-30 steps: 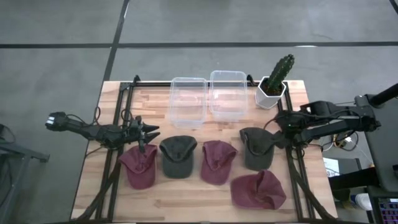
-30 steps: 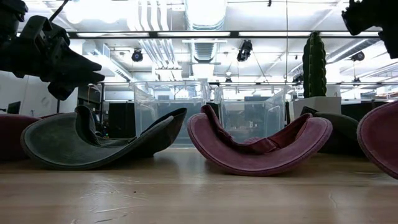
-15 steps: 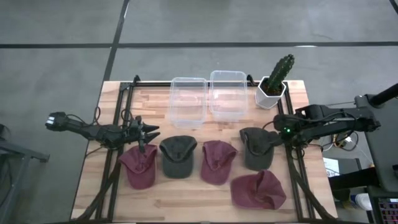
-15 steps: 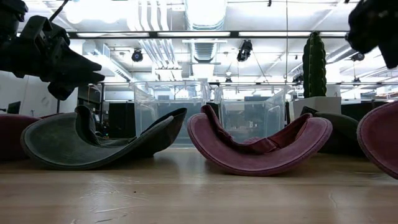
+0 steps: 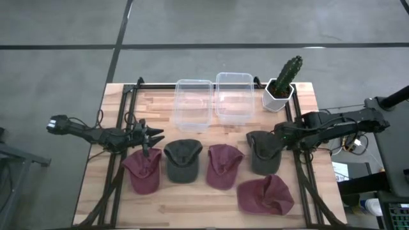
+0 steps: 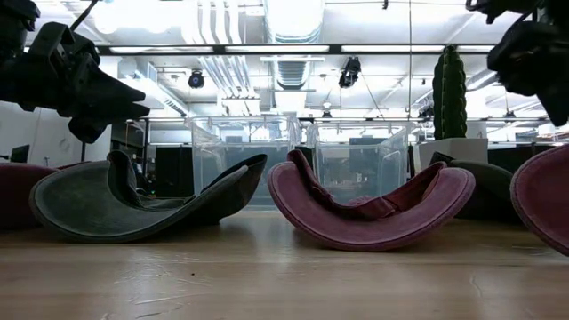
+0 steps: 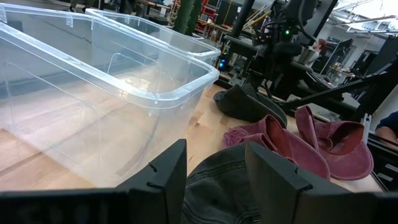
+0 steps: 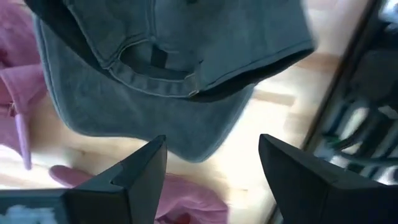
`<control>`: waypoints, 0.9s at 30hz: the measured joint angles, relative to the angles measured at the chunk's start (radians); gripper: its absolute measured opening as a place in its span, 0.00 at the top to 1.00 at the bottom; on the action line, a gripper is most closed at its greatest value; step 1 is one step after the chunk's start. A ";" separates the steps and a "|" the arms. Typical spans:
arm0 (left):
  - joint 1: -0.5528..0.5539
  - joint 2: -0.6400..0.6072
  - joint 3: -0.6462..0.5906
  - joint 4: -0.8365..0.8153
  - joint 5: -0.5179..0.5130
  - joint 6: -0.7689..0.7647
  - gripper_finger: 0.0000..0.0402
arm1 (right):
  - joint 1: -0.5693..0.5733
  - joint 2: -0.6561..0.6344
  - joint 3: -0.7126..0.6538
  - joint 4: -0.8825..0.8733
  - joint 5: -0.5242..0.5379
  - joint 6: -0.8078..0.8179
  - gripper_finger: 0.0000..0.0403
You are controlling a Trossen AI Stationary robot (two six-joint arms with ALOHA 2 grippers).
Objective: Pick & Place hat
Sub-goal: Put the right black cap into the left transparent bin
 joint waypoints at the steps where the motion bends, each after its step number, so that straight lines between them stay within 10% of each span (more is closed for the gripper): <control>1: 0.000 0.000 0.000 0.000 0.000 0.000 0.61 | 0.015 0.009 -0.006 0.027 -0.003 0.022 0.38; 27: 0.000 0.000 0.000 0.000 0.000 0.000 0.61 | 0.347 0.329 -0.120 0.285 0.186 0.604 0.39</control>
